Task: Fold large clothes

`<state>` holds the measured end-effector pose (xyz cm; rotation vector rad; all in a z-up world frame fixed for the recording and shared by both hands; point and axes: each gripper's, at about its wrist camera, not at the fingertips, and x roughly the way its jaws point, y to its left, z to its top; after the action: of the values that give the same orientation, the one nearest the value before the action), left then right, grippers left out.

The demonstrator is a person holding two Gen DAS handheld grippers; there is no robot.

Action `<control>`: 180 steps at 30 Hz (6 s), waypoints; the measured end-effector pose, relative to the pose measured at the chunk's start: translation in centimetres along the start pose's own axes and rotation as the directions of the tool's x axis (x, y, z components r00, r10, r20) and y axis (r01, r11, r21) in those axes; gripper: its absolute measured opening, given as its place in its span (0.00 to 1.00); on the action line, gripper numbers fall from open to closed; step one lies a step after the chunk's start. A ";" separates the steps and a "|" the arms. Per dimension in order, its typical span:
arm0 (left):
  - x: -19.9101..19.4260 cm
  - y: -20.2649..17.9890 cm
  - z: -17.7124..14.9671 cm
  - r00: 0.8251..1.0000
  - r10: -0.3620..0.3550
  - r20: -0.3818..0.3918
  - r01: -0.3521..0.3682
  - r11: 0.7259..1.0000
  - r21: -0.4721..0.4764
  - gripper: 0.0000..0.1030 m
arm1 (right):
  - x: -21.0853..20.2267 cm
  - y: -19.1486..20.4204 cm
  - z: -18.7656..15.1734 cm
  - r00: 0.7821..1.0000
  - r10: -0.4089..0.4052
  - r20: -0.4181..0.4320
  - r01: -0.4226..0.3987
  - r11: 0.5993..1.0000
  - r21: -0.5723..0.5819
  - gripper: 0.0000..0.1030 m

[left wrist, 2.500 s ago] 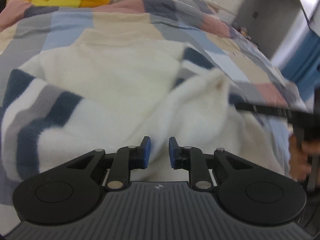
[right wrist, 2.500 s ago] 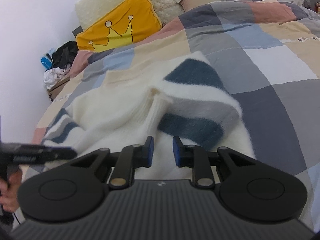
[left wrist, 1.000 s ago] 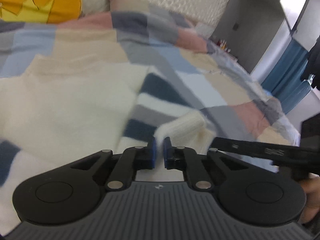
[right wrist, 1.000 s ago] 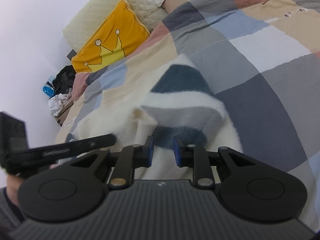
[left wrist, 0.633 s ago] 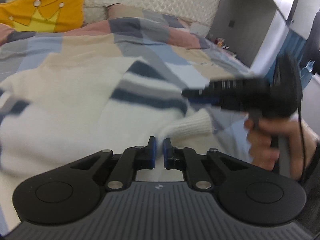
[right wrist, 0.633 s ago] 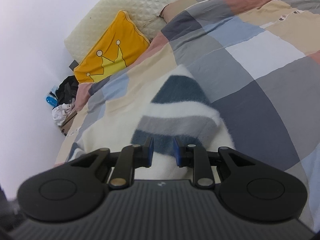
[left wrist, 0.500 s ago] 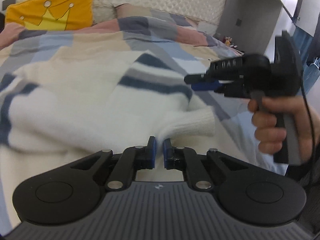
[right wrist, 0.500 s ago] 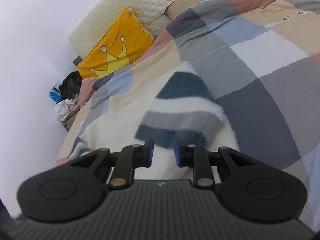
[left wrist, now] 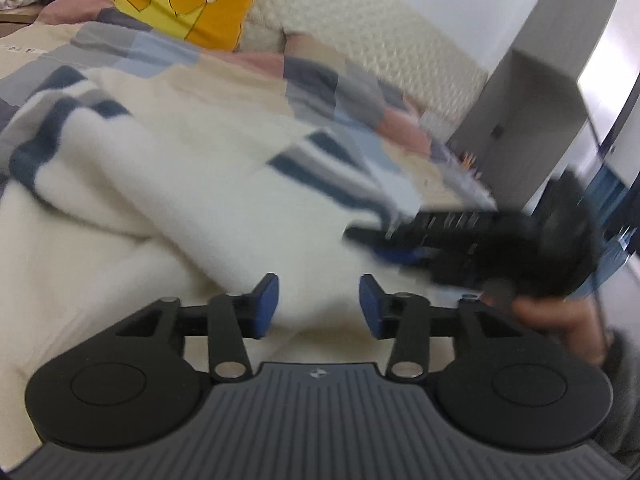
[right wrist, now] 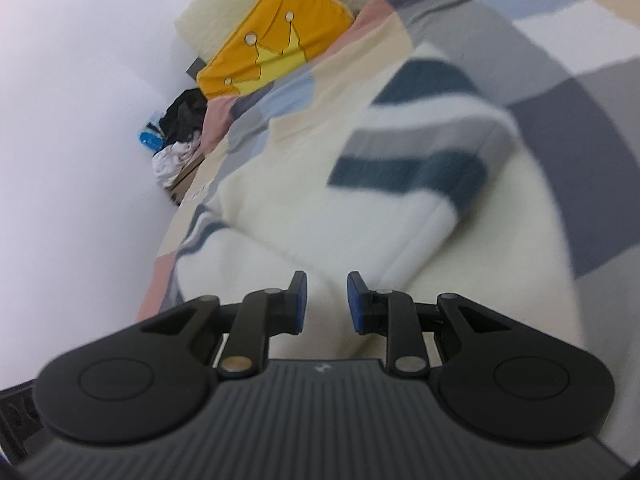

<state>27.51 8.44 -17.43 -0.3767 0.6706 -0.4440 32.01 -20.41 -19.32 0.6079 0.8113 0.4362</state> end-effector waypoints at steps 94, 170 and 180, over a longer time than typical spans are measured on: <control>-11.4 9.9 -0.7 0.900 0.404 -0.166 -0.436 0.819 -0.372 0.50 | -11.5 -2.9 -5.1 0.968 -0.249 -0.015 0.245 0.940 0.236 0.71; -32.1 -2.4 -3.0 0.966 -0.011 0.257 0.167 0.787 -0.594 0.07 | -29.2 3.1 -6.2 0.983 0.170 0.071 -0.182 0.958 0.222 0.16; -21.0 3.2 9.5 0.977 0.077 0.196 0.070 0.760 -0.646 0.07 | -19.8 2.0 3.1 0.989 0.101 0.108 -0.133 0.927 0.350 0.16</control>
<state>20.04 23.51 -1.43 -1.0777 0.6004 -0.1421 21.93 -31.37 -5.71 1.0120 0.7770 0.3690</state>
